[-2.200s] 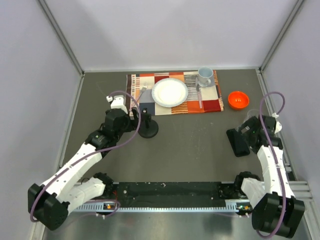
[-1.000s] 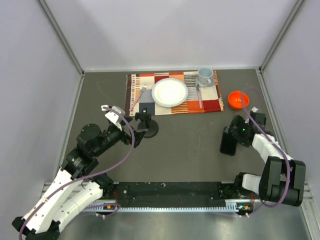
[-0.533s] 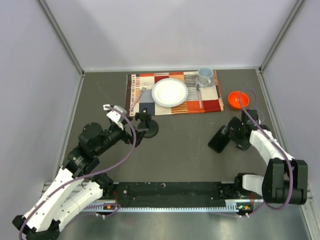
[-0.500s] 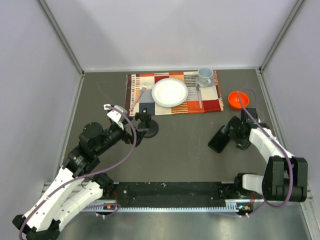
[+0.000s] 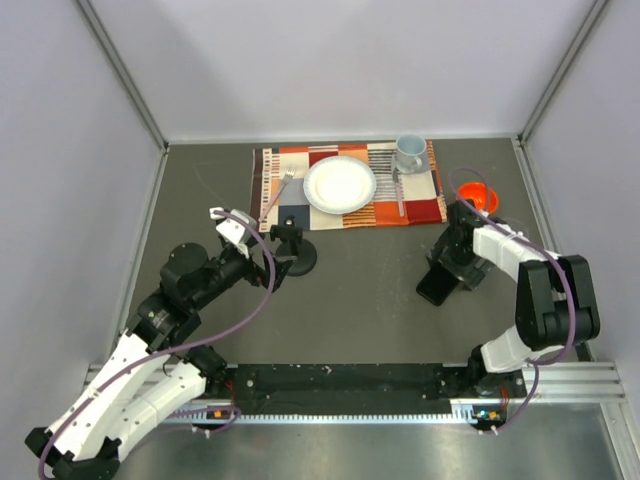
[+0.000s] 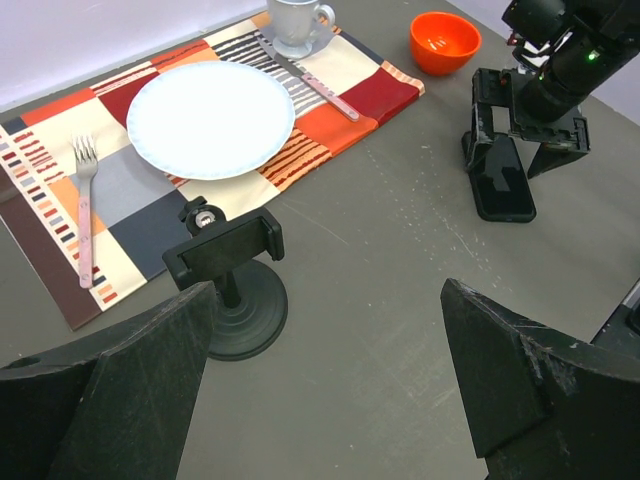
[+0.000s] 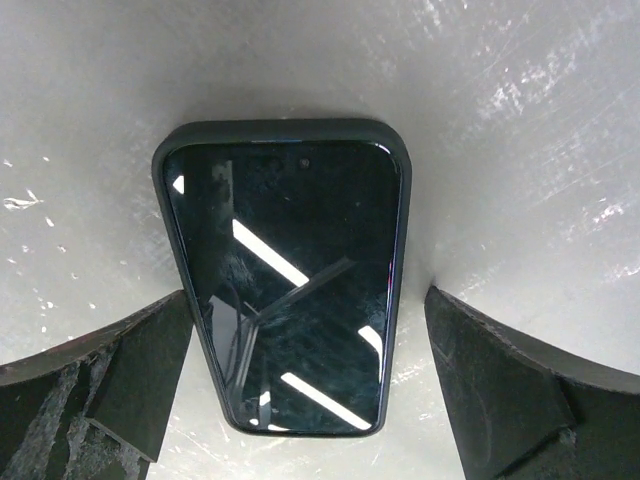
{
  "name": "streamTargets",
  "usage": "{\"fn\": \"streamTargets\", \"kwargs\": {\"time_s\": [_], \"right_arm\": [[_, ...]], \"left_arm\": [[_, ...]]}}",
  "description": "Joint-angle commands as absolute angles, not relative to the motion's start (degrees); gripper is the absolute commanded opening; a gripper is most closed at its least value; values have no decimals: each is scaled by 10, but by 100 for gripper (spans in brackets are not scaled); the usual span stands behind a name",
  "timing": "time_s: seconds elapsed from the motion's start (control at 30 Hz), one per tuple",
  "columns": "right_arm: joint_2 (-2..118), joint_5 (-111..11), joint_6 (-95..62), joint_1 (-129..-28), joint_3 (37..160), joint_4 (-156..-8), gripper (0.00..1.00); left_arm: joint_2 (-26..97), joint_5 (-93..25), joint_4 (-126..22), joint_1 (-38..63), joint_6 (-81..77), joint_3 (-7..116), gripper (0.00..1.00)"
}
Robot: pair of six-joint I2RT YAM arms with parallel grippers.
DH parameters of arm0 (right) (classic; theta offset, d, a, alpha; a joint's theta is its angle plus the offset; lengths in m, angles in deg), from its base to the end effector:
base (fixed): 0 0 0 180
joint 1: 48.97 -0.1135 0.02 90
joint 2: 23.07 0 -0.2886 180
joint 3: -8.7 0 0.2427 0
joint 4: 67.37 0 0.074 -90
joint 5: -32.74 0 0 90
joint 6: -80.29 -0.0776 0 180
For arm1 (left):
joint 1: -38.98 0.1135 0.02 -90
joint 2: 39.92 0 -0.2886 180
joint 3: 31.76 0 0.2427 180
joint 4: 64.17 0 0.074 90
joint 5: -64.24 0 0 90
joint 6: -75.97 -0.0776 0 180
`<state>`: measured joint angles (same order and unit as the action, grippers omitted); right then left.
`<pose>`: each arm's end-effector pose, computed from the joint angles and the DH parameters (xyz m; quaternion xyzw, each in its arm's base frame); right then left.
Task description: Place the phone on the phone stand
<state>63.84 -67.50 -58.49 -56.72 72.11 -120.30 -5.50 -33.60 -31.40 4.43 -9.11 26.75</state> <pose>0.2618 0.0217 0.1587 0.3565 0.9226 -0.0223 0.1456 0.1197 -0.0953 0.3529 0.2366 0.7203 -0.2683 0.5944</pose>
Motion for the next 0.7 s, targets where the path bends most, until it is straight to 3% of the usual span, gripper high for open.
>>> {"fn": "streamTargets", "kwargs": {"time_s": [0.0, 0.17, 0.3, 0.37, 0.4, 0.5, 0.53, 0.6, 0.63, 0.67], "right_arm": [[658, -728, -637, -595, 748, -1231, 96], [685, -736, -653, -612, 762, -1234, 95], [682, -740, -671, -613, 745, -1230, 86], [674, -738, -675, -613, 735, -1216, 62], [671, -736, -676, -613, 725, -1212, 54], [661, -733, -671, -613, 720, -1203, 46], [656, -733, -666, -613, 720, -1203, 30], [626, -732, -657, -614, 715, -1190, 14], [612, -728, -643, -614, 712, -1182, 0], [598, -726, -633, -615, 707, -1173, 0]], "left_arm": [[-49, -344, -331, 44, -100, 264, 98], [-43, -340, -331, 44, -101, 263, 98], [-41, -345, -331, 44, -102, 264, 98], [-41, -346, -330, 44, -103, 263, 97], [-41, -345, -331, 44, -103, 262, 97], [-40, -339, -331, 44, -104, 262, 97], [-37, -337, -331, 44, -105, 263, 97], [-35, -338, -330, 44, -105, 263, 97], [-36, -341, -330, 44, -104, 263, 97], [-37, -343, -329, 43, -103, 262, 96]]}}
